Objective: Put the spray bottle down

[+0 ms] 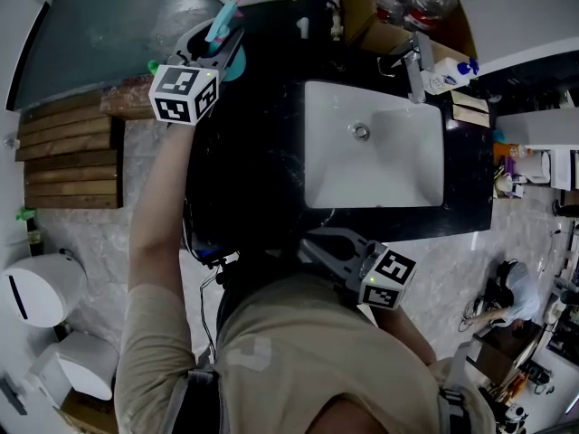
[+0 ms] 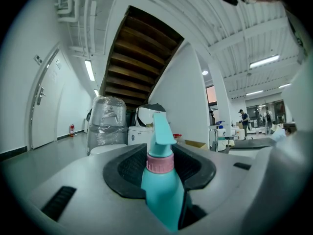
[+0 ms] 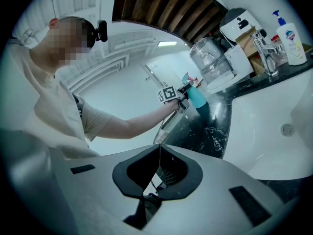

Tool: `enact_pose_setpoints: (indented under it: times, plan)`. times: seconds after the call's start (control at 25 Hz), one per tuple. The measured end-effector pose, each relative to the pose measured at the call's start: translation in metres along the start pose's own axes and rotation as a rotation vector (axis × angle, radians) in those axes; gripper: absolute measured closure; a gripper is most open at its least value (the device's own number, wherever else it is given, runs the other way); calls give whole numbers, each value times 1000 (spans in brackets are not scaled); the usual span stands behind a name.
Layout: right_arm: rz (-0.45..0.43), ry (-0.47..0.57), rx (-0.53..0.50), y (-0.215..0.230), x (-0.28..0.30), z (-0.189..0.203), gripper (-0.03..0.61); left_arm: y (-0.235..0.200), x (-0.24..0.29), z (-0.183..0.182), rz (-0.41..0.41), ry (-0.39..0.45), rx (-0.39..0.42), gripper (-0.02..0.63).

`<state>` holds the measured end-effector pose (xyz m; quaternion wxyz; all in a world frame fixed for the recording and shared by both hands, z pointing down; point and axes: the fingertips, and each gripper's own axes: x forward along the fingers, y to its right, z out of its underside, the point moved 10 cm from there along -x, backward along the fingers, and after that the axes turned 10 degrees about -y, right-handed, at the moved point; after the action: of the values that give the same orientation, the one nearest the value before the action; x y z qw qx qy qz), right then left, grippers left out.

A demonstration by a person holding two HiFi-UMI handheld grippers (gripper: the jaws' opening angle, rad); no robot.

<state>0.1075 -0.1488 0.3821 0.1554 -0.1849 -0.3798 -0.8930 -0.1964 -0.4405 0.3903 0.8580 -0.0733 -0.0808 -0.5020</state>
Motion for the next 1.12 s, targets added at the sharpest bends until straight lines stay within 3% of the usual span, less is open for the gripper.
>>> enact_pose_setpoints:
  times: [0.4,0.56,0.76,1.12]
  plan:
    - [16,-1,10,1,-6,6,557,-1,3,-1,11,3,16,456]
    - [19,2,11,1,-8,8,557,0,4,-2,58,-4,22,456]
    - [22,5,23,2,-9,9,557,3,8,-3,193,-26,33,456]
    - [29,3,13,3,-11,11,557,4,10,-3,217,-52,53,454]
